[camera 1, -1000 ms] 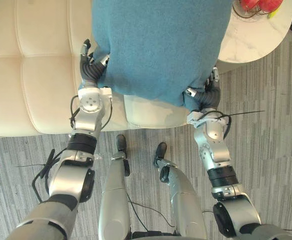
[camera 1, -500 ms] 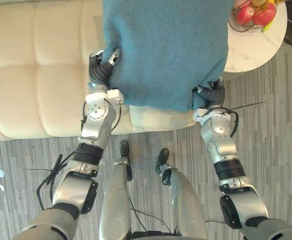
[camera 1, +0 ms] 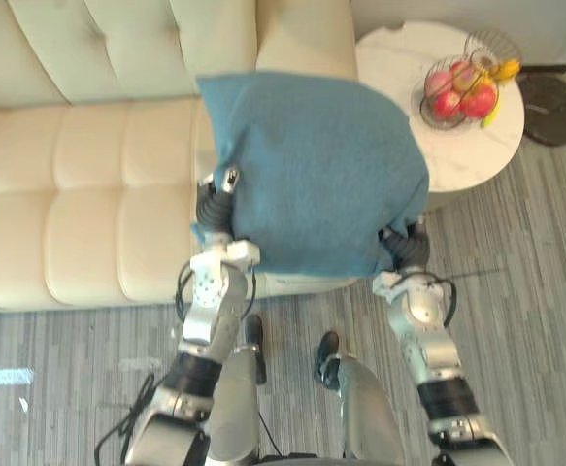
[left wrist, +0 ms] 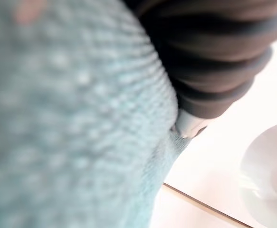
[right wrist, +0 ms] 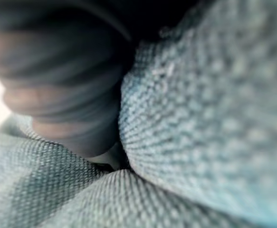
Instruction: Pick up cushions and gather them together orderly.
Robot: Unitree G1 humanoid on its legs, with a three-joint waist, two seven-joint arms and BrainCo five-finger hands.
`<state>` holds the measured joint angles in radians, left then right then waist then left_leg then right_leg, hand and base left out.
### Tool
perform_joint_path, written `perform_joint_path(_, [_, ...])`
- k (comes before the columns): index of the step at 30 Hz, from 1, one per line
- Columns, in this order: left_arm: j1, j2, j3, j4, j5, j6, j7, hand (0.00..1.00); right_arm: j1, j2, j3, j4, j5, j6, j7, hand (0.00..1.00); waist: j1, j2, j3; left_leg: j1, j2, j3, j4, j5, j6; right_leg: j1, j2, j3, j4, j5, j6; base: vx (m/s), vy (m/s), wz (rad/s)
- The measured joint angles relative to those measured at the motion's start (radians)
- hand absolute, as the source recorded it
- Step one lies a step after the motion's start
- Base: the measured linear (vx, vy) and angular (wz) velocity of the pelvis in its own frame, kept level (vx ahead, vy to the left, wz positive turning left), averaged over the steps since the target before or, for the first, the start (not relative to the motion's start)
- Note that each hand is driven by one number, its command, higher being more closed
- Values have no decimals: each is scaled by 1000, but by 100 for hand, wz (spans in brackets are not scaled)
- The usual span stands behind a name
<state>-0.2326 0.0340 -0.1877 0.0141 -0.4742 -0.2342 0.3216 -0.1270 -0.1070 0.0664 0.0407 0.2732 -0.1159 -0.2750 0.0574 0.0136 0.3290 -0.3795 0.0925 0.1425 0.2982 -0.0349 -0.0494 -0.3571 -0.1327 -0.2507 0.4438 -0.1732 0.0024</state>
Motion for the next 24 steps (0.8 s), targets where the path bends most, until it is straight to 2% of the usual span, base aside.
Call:
perform_joint_path(4, [161,1,-40,-5,-3,-2,-22,100,139,13,19,-36,-24,-19,15,100,-6,0,-95,93,-14,0,-92,24,-3,79,1,-7,-62,2,5,102,-9,4])
perform_joint_path(6, [220,2,-57,-20,-12,-2,-32,100,181,20,19,-37,-38,-31,26,100,-11,-1,-123,128,-17,-4,-127,33,-4,112,4,-8,-91,7,11,122,14,3])
perform_joint_path(8, [263,5,-69,-39,-20,-2,-45,100,217,21,19,-51,-40,-33,36,100,-11,-1,-127,169,-21,-5,-153,37,-4,154,7,-9,-119,11,15,121,30,3])
perform_joint_path(13, [388,15,-99,-44,-20,1,-75,100,315,23,22,-73,-88,-41,50,100,-18,-3,-186,251,-37,-24,-193,40,-2,269,11,-16,-205,27,34,103,33,9])
perform_joint_path(16, [418,36,-107,-44,-21,2,-85,100,328,24,27,-73,-118,-41,52,100,-16,-3,-186,274,-45,-51,-188,39,0,315,10,-33,-223,30,36,32,12,18])
perform_joint_path(19, [422,51,-112,-45,-22,4,-89,100,325,23,28,-74,-119,-42,51,100,-16,-1,-185,233,-51,-94,-136,38,0,319,7,-73,-210,25,33,-66,-12,49])
perform_joint_path(21, [422,51,-113,-61,-31,4,-88,100,317,21,31,-88,-124,-42,36,100,-13,2,-183,162,-59,-141,-72,38,-1,277,-8,-117,-150,-1,26,-132,-6,75])
perform_joint_path(22, [422,51,-113,-75,-40,3,-88,100,295,13,36,-98,-139,-42,23,100,-10,15,-179,126,-63,-162,-72,40,-4,241,-14,-150,-96,-22,17,-206,-17,86])
perform_joint_path(23, [420,48,-113,-77,-43,2,-88,100,267,5,33,-98,-155,-41,12,100,-14,17,-182,102,-62,-155,-106,25,-12,213,-38,-184,-79,-25,13,-284,-12,96])
perform_joint_path(24, [419,45,-116,-77,-52,3,-88,100,247,4,26,-99,-157,-41,6,100,-18,21,-180,83,-43,-89,-109,-17,13,213,-55,-222,-91,-15,6,-247,17,79])
